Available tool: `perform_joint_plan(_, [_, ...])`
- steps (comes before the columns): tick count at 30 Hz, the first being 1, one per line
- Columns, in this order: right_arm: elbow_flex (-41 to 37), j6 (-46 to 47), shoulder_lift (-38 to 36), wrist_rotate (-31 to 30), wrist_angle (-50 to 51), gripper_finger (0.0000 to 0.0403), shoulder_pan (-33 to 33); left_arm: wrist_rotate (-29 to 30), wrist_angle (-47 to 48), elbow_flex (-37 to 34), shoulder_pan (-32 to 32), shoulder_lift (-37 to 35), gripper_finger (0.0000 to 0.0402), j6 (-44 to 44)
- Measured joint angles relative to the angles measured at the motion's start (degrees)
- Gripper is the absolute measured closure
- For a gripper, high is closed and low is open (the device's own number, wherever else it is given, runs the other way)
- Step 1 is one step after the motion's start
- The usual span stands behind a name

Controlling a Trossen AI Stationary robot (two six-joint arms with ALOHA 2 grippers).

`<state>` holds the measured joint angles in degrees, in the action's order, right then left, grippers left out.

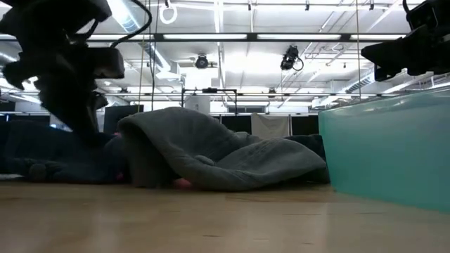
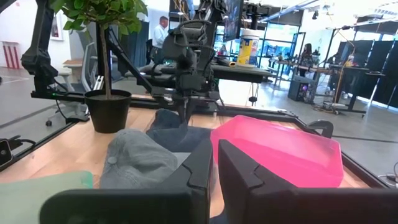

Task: Pick & Place hat
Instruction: Put the left blue cap into the red bin

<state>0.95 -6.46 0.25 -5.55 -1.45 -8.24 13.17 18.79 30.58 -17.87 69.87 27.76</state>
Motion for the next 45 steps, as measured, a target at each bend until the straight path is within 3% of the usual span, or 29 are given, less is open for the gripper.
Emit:
perform_joint_plan(5, [0.0, -0.1, 0.0, 0.0, 0.0, 0.0372, 0.0, 1.1, -0.9, 4.9, -1.2, -2.5, 0.0391, -6.3])
perform_joint_plan(10, [0.0, -0.1, 0.0, 0.0, 0.0, 0.0372, 0.0, 11.3, -0.2, 10.4, 0.5, -3.2, 0.0391, -20.6])
perform_joint_plan(12, [0.0, -0.1, 0.0, 0.0, 0.0, 0.0372, 0.0, 12.7, 1.1, 12.5, 2.2, -3.2, 0.0388, -26.7])
perform_joint_plan(16, [0.0, -0.1, 0.0, 0.0, 0.0, 0.0372, 0.0, 12.7, 1.2, 14.6, 7.8, -3.2, 0.0391, -36.7])
perform_joint_plan(23, [0.0, -0.1, 0.0, 0.0, 0.0, 0.0372, 0.0, 12.4, 1.2, 15.0, 22.1, -2.1, 0.0389, -46.8])
perform_joint_plan(30, [0.0, -0.1, 0.0, 0.0, 0.0, 0.0372, 0.0, 4.3, -1.4, 15.0, 34.3, 1.9, 0.039, -56.2])
perform_joint_plan(39, [0.0, -0.1, 0.0, 0.0, 0.0, 0.0372, 0.0, 2.2, -4.6, 15.0, 41.7, 8.4, 0.0383, -72.0])
perform_joint_plan(45, [0.0, -0.1, 0.0, 0.0, 0.0, 0.0372, 0.0, 3.7, -4.4, 15.0, 42.8, 8.2, 0.0382, -77.8])
